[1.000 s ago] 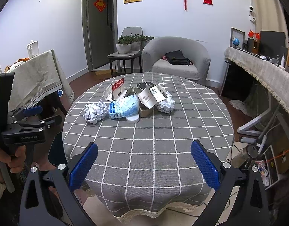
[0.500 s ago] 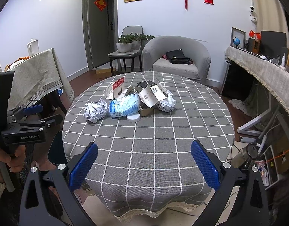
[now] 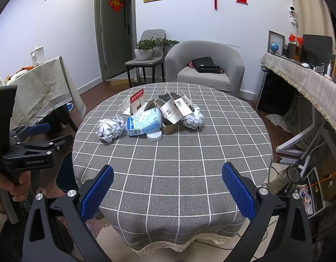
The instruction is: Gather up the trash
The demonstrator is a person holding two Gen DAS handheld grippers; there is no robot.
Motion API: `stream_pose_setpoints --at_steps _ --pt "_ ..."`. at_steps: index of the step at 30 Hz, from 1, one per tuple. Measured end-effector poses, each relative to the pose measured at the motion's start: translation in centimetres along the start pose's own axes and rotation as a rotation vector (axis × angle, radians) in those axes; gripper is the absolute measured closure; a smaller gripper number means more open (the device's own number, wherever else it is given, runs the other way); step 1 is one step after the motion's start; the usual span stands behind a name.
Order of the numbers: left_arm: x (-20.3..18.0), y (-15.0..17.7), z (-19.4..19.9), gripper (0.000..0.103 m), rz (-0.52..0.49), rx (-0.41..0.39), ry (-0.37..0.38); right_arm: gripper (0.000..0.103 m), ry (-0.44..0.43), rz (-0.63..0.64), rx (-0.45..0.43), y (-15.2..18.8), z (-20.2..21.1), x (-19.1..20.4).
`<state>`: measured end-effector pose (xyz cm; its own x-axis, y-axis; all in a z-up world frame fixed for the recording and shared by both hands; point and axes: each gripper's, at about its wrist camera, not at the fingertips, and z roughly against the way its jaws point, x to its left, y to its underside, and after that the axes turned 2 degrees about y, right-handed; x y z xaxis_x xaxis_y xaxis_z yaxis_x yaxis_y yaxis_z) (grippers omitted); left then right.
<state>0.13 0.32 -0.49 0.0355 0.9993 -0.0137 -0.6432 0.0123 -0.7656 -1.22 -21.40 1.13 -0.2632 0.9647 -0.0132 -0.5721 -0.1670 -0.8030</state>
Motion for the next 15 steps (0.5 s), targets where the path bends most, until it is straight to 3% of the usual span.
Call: stream_pose_setpoints --at_steps 15 --pt "-0.01 -0.37 -0.32 0.005 -0.003 -0.01 0.027 0.003 0.009 -0.003 -0.038 -0.83 -0.08 -0.39"
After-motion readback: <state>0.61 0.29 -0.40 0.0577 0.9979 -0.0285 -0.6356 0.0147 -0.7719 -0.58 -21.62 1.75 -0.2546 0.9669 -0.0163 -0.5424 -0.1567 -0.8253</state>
